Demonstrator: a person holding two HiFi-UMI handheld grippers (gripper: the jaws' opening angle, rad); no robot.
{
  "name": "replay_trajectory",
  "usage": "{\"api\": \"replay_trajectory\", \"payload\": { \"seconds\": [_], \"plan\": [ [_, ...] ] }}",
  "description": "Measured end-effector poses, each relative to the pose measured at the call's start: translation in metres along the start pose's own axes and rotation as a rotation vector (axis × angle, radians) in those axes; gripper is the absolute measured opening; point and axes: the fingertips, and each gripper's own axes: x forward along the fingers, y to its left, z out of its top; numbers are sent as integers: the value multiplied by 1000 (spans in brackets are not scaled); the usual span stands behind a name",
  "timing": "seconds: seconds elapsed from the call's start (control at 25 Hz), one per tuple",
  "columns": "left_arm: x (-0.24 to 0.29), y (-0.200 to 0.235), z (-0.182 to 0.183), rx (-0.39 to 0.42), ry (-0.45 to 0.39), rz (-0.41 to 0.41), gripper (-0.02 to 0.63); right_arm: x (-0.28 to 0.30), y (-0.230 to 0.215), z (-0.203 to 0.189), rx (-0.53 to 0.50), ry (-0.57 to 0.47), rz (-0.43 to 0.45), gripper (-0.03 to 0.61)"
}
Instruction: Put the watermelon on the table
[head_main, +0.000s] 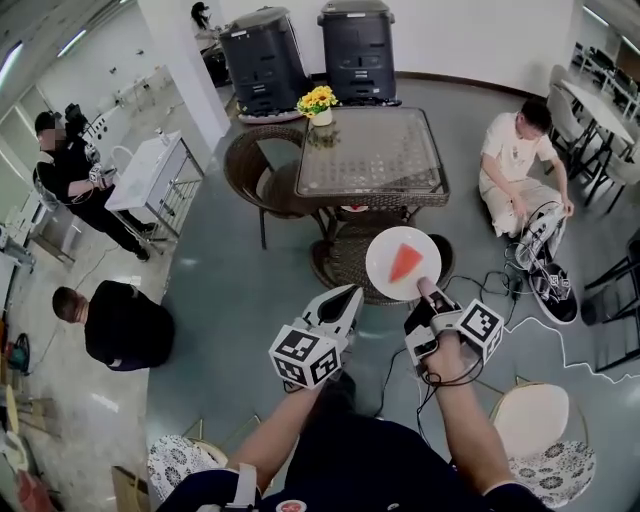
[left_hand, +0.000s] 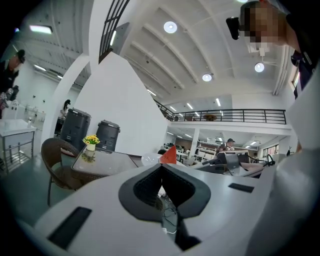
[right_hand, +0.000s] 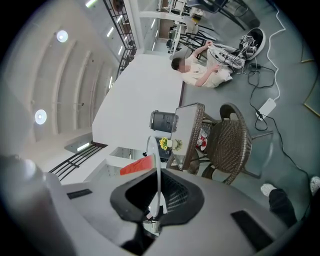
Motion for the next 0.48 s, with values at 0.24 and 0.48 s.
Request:
{"api": "replay_trajectory", "payload": {
  "seconds": [0.24,0.48],
  "plan": [
    [36,47,11,2,43,-56,5,57,4,10,17,-33,-9,12],
    [63,101,26,-10,68,-108,5,107,12,17,-2,-80,-52,12]
  ]
}}
